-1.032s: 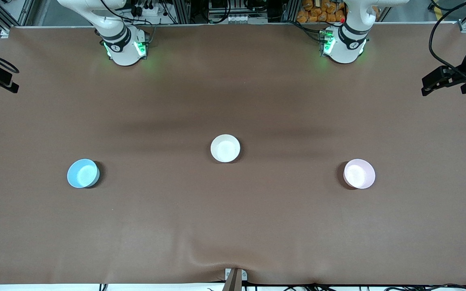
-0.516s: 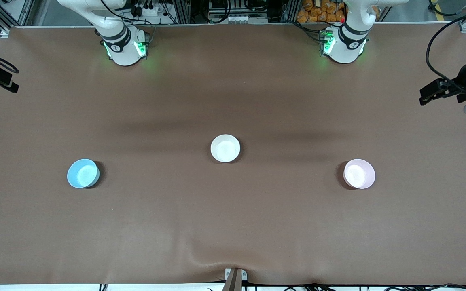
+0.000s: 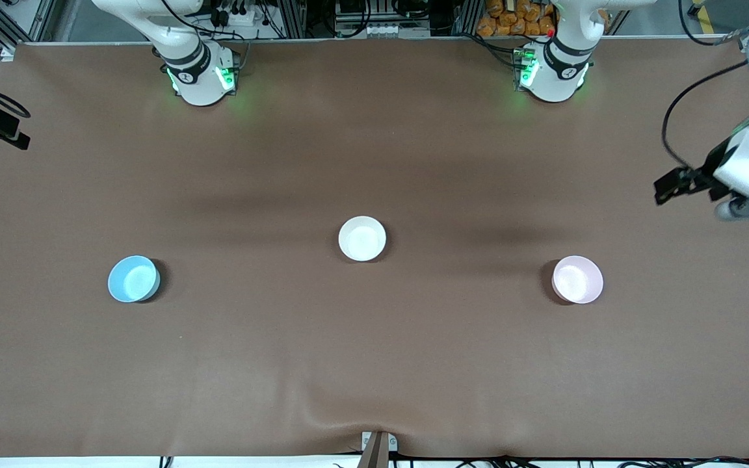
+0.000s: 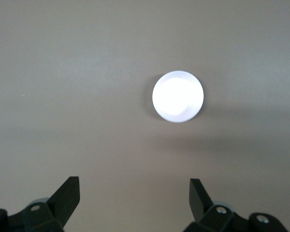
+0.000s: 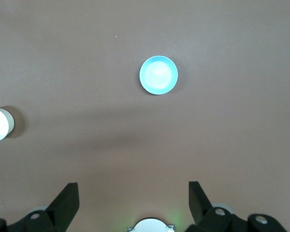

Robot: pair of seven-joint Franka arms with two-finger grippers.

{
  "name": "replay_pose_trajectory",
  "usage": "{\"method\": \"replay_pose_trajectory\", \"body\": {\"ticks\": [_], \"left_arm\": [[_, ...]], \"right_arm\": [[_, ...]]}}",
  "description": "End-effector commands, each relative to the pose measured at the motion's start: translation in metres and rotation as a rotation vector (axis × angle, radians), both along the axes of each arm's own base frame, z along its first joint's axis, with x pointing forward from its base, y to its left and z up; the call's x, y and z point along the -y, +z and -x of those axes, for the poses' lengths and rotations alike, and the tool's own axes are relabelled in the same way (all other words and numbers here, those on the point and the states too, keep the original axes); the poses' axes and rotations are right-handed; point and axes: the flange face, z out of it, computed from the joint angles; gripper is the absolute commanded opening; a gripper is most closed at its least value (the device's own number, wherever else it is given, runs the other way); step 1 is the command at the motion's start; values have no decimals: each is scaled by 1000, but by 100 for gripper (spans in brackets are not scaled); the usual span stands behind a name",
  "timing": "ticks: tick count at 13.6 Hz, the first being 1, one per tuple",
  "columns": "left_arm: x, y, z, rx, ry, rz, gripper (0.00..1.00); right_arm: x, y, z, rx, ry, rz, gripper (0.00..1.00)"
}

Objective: Stack pink and blue bowls on white bowl
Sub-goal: 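Reach the left gripper down to the pink bowl and grasp its rim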

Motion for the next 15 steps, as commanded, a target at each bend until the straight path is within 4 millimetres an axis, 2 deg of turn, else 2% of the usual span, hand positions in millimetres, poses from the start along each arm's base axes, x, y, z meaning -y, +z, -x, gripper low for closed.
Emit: {"method": "replay_pose_trajectory", "body": {"ticks": [1, 2, 5, 7, 8, 11, 15], "left_arm": [[0, -56, -14, 18, 6, 51, 100], [-7, -77, -21, 8, 32, 70, 100], [-9, -124, -38, 12, 58, 96, 100], [-24, -157, -48, 15, 85, 90, 100], [-25, -174, -52, 15, 87, 88, 100], [-25, -214, -59, 21, 86, 82, 85], [-26, -251, -64, 24, 92, 79, 78]], "right_arm": [[0, 5, 1, 1, -15, 10, 100], [1, 5, 1, 1, -17, 10, 100], [0, 5, 1, 1, -15, 10, 100], [1, 5, 1, 1, -17, 10, 100], [1, 5, 1, 0, -17, 10, 100], [1, 5, 1, 0, -17, 10, 100], [2, 4, -1, 6, -15, 12, 100]]}}
